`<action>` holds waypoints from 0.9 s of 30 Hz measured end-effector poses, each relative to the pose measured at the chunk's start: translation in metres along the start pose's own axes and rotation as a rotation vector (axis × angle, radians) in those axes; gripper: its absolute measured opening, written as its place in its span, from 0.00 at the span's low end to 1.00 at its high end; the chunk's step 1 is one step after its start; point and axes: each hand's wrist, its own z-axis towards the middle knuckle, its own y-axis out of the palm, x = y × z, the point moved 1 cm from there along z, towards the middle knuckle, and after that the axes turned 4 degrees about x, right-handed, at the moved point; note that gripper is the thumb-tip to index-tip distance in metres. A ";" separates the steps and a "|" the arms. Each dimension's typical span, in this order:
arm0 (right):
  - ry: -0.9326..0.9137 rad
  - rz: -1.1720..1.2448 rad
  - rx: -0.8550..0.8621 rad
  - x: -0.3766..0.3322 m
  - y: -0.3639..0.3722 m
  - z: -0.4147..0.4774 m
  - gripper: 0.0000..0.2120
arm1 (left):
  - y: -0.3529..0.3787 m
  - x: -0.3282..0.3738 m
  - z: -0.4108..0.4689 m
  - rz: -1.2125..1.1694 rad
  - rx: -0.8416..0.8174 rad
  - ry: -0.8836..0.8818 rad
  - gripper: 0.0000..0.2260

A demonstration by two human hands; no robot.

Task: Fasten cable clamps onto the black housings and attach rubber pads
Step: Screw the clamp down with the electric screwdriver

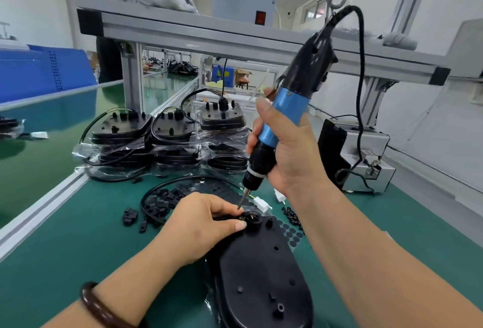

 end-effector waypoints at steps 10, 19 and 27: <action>0.008 -0.036 -0.022 0.000 -0.004 -0.004 0.09 | -0.001 0.002 -0.001 0.010 -0.021 0.017 0.10; 0.011 -0.004 -0.021 0.004 -0.006 -0.006 0.07 | -0.001 0.001 -0.001 0.029 -0.011 0.017 0.09; 0.019 -0.026 -0.057 0.003 -0.004 -0.007 0.05 | -0.002 0.003 -0.002 0.026 -0.020 0.036 0.09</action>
